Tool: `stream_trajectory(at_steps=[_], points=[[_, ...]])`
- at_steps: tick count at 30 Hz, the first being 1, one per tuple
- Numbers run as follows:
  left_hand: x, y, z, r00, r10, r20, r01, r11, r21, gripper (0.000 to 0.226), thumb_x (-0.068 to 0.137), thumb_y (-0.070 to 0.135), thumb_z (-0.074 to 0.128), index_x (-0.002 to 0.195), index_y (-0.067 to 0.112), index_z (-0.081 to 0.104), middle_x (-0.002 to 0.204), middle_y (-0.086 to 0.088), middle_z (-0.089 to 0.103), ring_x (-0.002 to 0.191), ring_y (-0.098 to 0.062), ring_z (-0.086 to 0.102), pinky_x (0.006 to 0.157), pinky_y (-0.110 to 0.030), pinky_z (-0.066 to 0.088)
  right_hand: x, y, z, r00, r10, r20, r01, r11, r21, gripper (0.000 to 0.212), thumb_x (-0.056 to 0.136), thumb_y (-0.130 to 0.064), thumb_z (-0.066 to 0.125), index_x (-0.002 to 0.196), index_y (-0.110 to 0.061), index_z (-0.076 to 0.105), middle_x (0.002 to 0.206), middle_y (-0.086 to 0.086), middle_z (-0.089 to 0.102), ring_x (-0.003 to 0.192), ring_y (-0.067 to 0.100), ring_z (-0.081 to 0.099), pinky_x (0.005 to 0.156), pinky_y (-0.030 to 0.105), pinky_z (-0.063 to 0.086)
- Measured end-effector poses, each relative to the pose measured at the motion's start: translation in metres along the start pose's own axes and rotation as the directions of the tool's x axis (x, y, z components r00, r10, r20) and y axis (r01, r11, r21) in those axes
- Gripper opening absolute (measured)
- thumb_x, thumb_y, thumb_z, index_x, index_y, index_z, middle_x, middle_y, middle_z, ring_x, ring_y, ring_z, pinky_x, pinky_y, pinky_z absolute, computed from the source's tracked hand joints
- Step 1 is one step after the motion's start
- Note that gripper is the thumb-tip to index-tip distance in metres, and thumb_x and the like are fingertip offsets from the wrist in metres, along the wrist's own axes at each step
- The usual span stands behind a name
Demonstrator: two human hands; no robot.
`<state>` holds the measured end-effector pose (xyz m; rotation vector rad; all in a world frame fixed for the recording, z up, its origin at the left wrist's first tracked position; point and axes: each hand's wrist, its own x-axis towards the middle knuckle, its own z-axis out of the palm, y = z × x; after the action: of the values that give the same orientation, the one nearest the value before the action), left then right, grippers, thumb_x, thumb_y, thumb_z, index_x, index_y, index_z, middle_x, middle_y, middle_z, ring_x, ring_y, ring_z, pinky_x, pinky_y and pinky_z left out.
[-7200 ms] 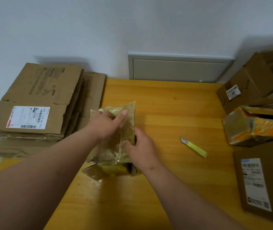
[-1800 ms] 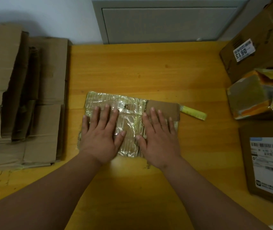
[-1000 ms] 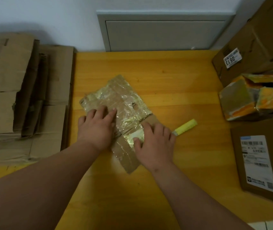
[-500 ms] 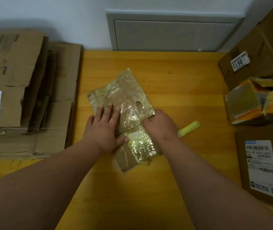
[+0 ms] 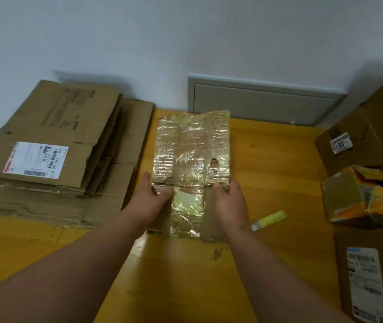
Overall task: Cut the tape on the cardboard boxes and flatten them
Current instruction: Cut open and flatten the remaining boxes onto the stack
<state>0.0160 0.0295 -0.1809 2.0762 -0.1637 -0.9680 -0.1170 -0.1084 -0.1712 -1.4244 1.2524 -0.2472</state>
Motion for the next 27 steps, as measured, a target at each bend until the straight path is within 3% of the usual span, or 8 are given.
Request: stream_trajectory(at_steps=[2,6,11,13,16,19,22,27], points=[[-0.004,0.007,-0.01,1.0,0.014,0.004,-0.014,0.999,-0.039,0.067,0.094,0.031,0.065,0.151,0.035,0.029,0.135,-0.004,0.056,0.105,-0.022,0.061,0.09,-0.043,0.055,0.001,-0.009,0.004,1.0,-0.002,0.018,0.002,1.0,0.017,0.049,0.105,-0.031,0.043,0.15,-0.012,0.035,0.143,0.005,0.05,0.123,0.026,0.05,0.087,0.024,0.03],[-0.009,0.021,-0.038,0.981,0.136,-0.142,-0.136,0.991,0.009,0.036,0.094,0.026,0.064,0.127,0.032,0.05,0.101,0.01,0.062,0.086,-0.016,0.063,0.074,-0.035,0.056,-0.001,-0.026,0.02,0.999,-0.008,0.035,0.006,0.998,0.057,0.034,0.106,-0.023,0.038,0.134,-0.008,0.049,0.095,-0.005,0.056,0.08,0.007,0.051,0.069,0.031,0.041],[-0.004,0.034,-0.086,0.904,0.302,-0.301,-0.266,0.951,0.156,0.05,0.093,0.021,0.065,0.139,0.027,0.047,0.096,0.022,0.056,0.095,-0.012,0.06,0.072,-0.015,0.043,-0.012,-0.055,0.059,0.99,-0.095,0.106,0.094,0.996,0.008,0.021,0.101,-0.024,0.048,0.119,-0.017,0.056,0.088,-0.002,0.062,0.073,0.011,0.056,0.059,0.024,0.044],[0.0,0.038,-0.109,0.884,0.315,-0.345,-0.258,0.945,0.201,0.06,0.092,0.024,0.067,0.145,0.026,0.04,0.118,0.009,0.062,0.114,-0.022,0.059,0.084,-0.019,0.044,-0.018,-0.07,0.079,0.982,-0.145,0.117,0.15,0.988,-0.037,0.025,0.099,-0.021,0.053,0.123,-0.019,0.056,0.093,-0.006,0.064,0.071,0.007,0.058,0.052,0.018,0.044],[0.01,0.039,-0.154,0.833,0.38,-0.402,-0.239,0.903,0.358,0.076,0.091,0.029,0.067,0.153,0.032,0.024,0.143,-0.002,0.052,0.125,-0.028,0.054,0.097,-0.04,0.044,-0.024,-0.094,0.117,0.969,-0.193,0.153,0.205,0.977,-0.062,0.057,0.099,-0.022,0.055,0.152,-0.023,0.032,0.113,-0.018,0.057,0.073,-0.005,0.059,0.056,0.014,0.052],[0.025,0.037,-0.202,0.772,0.476,-0.421,-0.293,0.854,0.429,0.072,0.089,0.02,0.059,0.15,0.034,0.025,0.131,-0.004,0.056,0.104,-0.027,0.059,0.081,-0.039,0.051,-0.029,-0.119,0.162,0.956,-0.234,0.176,0.252,0.964,-0.088,0.078,0.098,-0.023,0.058,0.157,-0.029,0.008,0.112,-0.016,0.052,0.079,-0.017,0.052,0.074,0.022,0.056],[0.045,0.035,-0.25,0.743,0.553,-0.377,-0.267,0.762,0.59,0.067,0.087,0.02,0.052,0.147,0.035,0.026,0.123,-0.003,0.057,0.092,-0.02,0.054,0.07,-0.033,0.046,-0.032,-0.139,0.207,0.937,-0.286,0.203,0.314,0.941,-0.127,0.09,0.094,-0.029,0.065,0.156,-0.036,0.0,0.151,-0.004,0.041,0.109,0.008,0.052,0.091,0.029,0.049],[0.08,0.023,-0.296,0.822,0.506,-0.263,-0.147,0.634,0.759,0.054,0.092,0.018,0.05,0.141,0.039,0.039,0.126,-0.01,0.046,0.114,-0.033,0.046,0.084,-0.042,0.044,-0.028,-0.149,0.265,0.874,-0.422,0.24,0.472,0.624,-0.623,0.077,0.094,-0.05,0.054,0.154,-0.031,0.01,0.13,-0.001,0.057,0.123,0.024,0.051,0.107,0.048,0.026]])
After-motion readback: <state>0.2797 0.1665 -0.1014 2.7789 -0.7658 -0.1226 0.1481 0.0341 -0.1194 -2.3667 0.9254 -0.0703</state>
